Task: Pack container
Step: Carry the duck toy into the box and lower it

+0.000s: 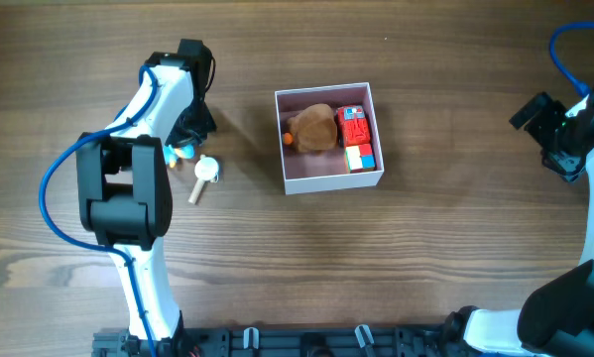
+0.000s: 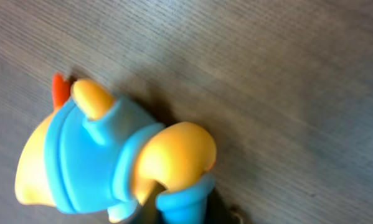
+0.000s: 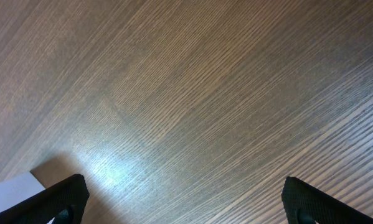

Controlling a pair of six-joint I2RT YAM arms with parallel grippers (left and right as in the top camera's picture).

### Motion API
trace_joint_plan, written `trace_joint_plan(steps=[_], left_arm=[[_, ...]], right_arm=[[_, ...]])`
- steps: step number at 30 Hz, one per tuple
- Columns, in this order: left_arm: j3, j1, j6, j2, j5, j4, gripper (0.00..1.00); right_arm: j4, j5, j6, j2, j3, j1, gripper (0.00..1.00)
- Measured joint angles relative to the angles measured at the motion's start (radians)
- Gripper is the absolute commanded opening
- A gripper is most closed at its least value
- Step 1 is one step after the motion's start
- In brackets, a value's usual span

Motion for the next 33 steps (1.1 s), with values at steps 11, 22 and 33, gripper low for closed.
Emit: trace_joint_plan(steps=[11, 22, 33], left_arm=[[0.039, -0.034, 0.016, -0.077, 0.022, -0.150, 0.04], [0.163, -0.337, 0.020, -0.428, 0.019, -0.174, 0.04], [0.151, -0.618, -0.163, -0.389, 0.019, -0.055, 0.04]], right_arm=[[0.000, 0.000, 0.000, 0.000, 0.000, 0.000, 1.00], [0.000, 0.000, 0.000, 0.000, 0.000, 0.000, 1.00], [0.000, 0.000, 0.000, 0.000, 0.000, 0.000, 1.00]])
